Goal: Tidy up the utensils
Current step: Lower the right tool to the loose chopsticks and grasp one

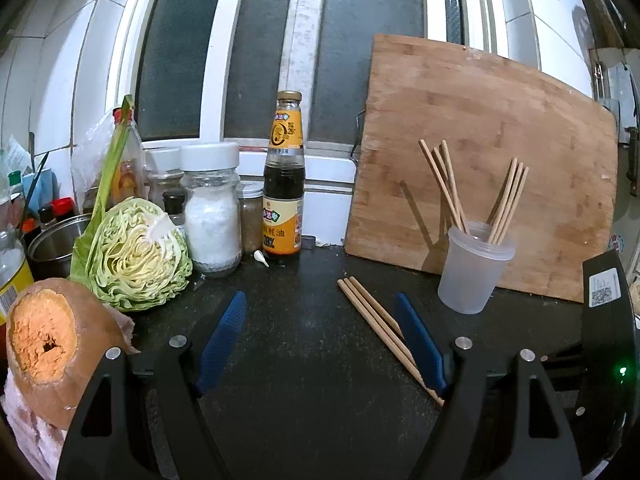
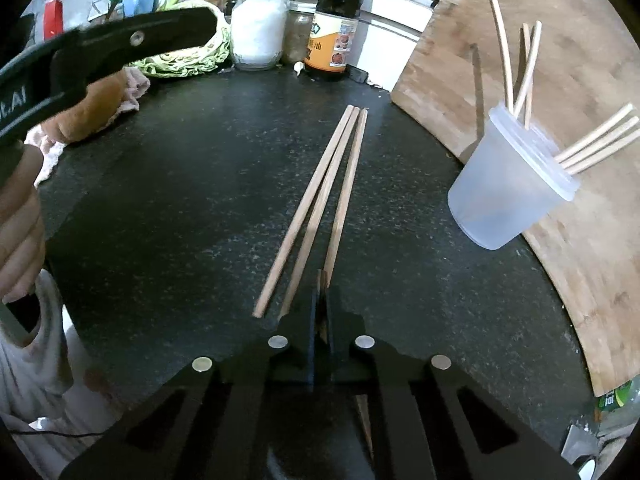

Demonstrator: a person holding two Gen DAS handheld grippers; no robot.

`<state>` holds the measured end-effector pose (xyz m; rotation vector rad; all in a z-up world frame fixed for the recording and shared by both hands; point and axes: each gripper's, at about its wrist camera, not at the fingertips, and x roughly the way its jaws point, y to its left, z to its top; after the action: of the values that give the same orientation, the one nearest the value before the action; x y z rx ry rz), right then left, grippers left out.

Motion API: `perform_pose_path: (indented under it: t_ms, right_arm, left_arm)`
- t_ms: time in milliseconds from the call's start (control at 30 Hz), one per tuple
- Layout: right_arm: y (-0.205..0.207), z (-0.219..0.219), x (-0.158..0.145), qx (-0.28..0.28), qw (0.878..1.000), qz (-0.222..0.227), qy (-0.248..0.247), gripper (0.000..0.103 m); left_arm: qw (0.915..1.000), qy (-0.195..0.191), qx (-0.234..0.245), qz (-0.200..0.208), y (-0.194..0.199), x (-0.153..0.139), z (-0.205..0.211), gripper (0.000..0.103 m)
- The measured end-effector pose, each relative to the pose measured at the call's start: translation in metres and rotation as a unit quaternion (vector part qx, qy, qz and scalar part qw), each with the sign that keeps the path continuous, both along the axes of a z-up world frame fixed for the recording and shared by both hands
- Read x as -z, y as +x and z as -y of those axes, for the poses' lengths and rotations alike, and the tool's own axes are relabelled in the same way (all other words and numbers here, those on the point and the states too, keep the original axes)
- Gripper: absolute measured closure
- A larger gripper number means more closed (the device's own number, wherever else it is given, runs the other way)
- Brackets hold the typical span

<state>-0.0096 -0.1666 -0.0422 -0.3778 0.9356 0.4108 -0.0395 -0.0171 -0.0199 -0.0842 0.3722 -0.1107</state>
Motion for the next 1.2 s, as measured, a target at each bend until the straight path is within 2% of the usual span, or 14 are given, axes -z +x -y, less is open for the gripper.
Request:
perform_pose_path:
  t_ms: [167,333,533,767,1033,1200]
  right_arm:
    - [0.001,0.009,-0.004,0.013,1.0,0.001,0.024,0.101]
    - [0.018,0.028,-0.015,0.042,0.995,-0.011,0.084,0.101]
    - [0.06,0.045,-0.004,0.091,0.987,-0.075,0.113,0.101]
    - [0.089,0.048,0.005,0.12,0.983,-0.106,0.088,0.101]
    - [0.103,0.043,0.009,0.12,0.985,-0.107,0.058,0.101]
    - [0.11,0.038,0.011,0.098,0.989,-0.101,0.04,0.101]
  left_arm:
    - [1.0,-0.007,-0.003,0.003,-0.003,-0.002,-0.002,0.027]
    - [1.0,-0.004,0.005,-0.007,-0.001,-0.002,-0.001,0.026]
    - [0.9993,-0.017,0.024,-0.024,0.004,-0.003,-0.001,0.026]
    - [0.9994,-0.02,0.026,-0.012,-0.001,-0.006,-0.004,0.026]
    - [0.9982,-0.015,0.03,-0.05,0.011,0.003,-0.01,0.026]
    - [0.9968,0.02,0.029,-0.072,0.016,-0.002,-0.008,0.026]
